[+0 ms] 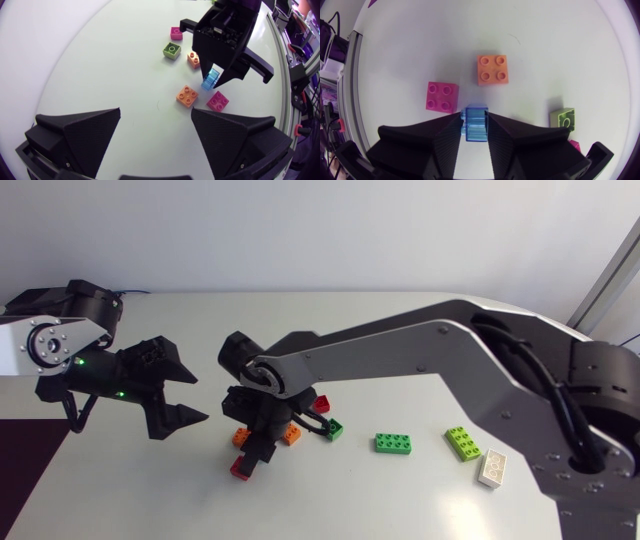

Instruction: Sort duplo bricks by size, large to the right and small to the left

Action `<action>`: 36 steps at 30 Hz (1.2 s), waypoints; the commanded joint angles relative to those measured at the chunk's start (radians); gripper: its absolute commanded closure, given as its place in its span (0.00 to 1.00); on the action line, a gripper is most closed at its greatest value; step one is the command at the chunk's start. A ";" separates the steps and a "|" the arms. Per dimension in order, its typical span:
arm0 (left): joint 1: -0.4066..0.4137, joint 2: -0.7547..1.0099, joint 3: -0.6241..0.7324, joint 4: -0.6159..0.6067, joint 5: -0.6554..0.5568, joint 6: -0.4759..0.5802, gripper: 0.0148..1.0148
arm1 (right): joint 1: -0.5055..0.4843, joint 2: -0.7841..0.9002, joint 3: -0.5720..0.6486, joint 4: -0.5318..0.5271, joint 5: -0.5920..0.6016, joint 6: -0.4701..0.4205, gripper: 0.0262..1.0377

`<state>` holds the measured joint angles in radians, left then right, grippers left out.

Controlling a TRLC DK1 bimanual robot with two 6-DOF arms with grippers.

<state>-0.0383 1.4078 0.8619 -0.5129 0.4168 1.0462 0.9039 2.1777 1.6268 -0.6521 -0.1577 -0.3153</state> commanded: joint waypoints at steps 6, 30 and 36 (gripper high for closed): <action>-0.080 0.017 0.002 0.024 0.017 -0.077 0.03 | -0.011 -0.082 -0.047 0.012 0.001 -0.015 0.08; -0.486 0.480 0.261 0.152 -0.194 -0.357 0.11 | -0.281 -0.414 -0.496 0.252 0.113 0.081 0.07; -0.517 0.525 0.249 0.152 -0.211 -0.380 0.28 | -0.295 -0.440 -0.510 0.255 0.112 0.081 0.07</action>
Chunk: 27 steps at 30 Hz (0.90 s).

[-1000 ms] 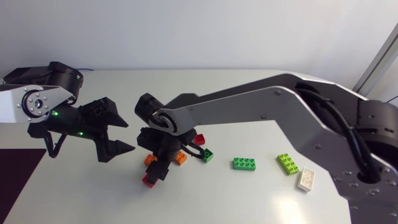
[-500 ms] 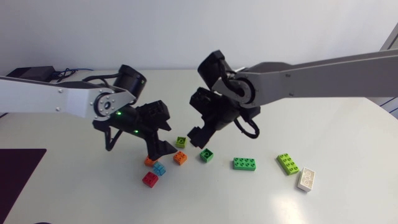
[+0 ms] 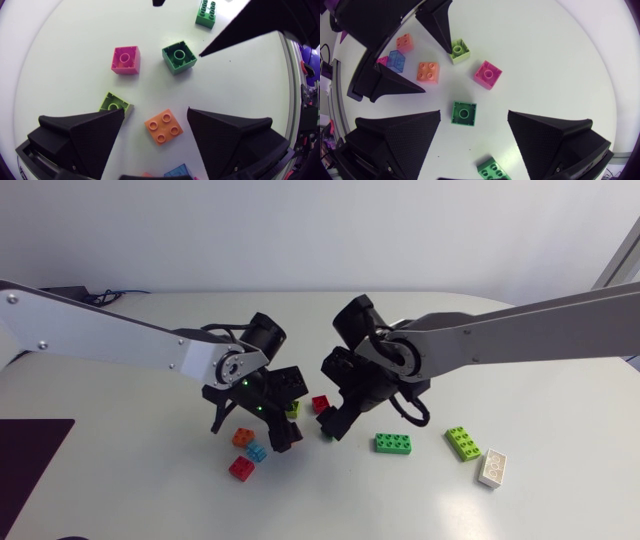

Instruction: Sort duplo bricks by size, large to the right and small to the left

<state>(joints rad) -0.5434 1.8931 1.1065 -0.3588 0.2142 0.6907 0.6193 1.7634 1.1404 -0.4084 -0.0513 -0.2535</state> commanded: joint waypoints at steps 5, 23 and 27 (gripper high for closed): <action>-0.030 0.078 0.012 -0.002 -0.019 -0.046 0.76 | -0.023 -0.047 -0.033 0.006 0.005 0.023 0.07; 0.138 -0.103 -0.129 -0.109 -0.021 0.092 0.92 | 0.005 0.027 -0.074 0.052 0.011 0.074 0.10; 0.175 -0.121 -0.134 -0.123 -0.019 0.102 0.91 | 0.010 0.056 -0.068 0.057 -0.004 0.074 0.10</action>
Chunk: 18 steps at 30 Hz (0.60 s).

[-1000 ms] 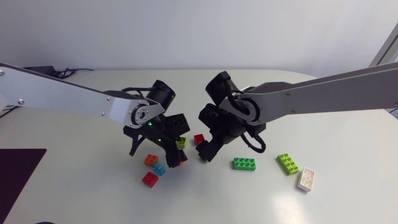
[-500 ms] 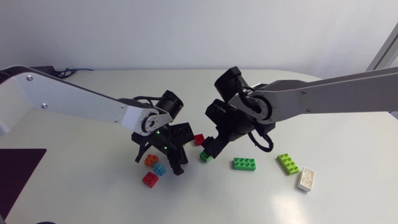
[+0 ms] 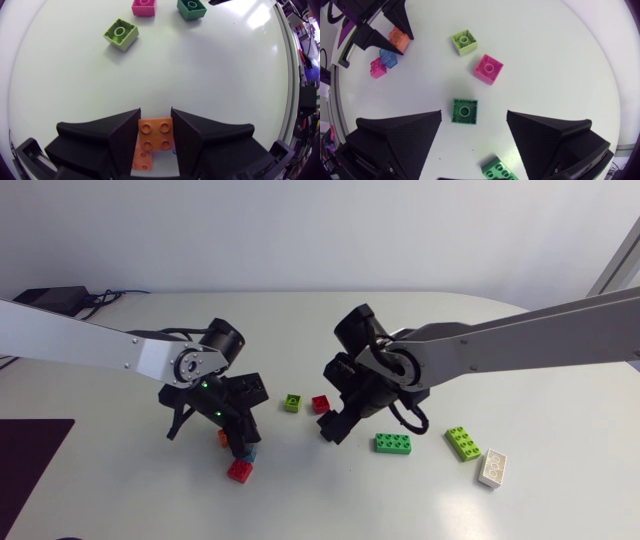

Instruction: Sort duplo bricks by size, large to the right and small to the left

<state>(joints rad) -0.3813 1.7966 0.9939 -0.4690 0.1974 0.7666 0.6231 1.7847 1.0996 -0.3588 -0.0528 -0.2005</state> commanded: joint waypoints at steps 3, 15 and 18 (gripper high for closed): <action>0.035 -0.046 -0.015 -0.011 0.000 0.031 0.53 | 0.009 0.061 -0.021 0.007 -0.018 0.021 0.10; 0.039 -0.137 0.011 -0.011 0.031 0.020 0.03 | 0.046 0.131 0.043 -0.003 -0.019 0.019 0.51; 0.042 -0.158 0.002 -0.011 0.031 0.020 0.03 | 0.050 0.142 0.069 -0.009 -0.015 0.015 0.67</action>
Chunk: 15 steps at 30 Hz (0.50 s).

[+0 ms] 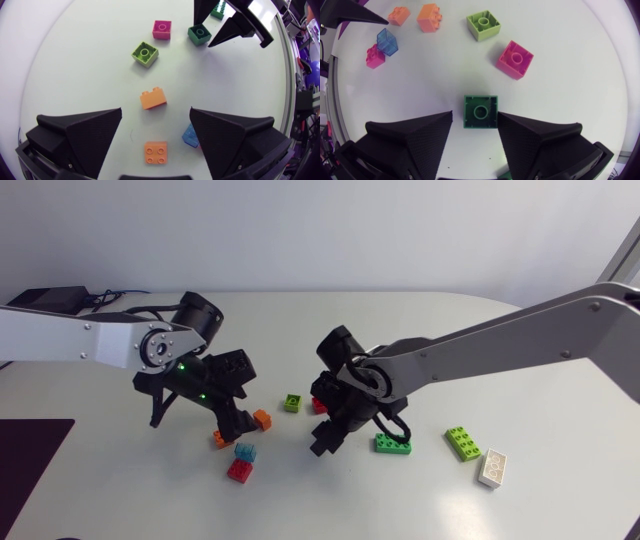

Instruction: Sort duplo bricks by size, large to the right and small to the left

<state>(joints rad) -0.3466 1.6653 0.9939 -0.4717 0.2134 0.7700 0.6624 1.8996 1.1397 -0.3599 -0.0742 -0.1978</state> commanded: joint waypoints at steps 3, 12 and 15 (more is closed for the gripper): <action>0.021 -0.042 -0.003 -0.008 0.015 0.017 0.03 | 0.011 0.047 0.065 -0.028 0.008 0.000 0.72; 0.090 -0.055 0.035 0.004 0.015 0.014 0.03 | 0.148 0.107 0.238 -0.143 0.004 -0.025 0.73; 0.116 -0.067 0.038 0.013 0.020 0.002 0.03 | 0.181 0.161 0.324 -0.195 -0.006 -0.031 0.73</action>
<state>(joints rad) -0.2478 1.6207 1.0065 -0.4641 0.2283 0.7692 0.8268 2.0075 1.4216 -0.5190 -0.0792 -0.2073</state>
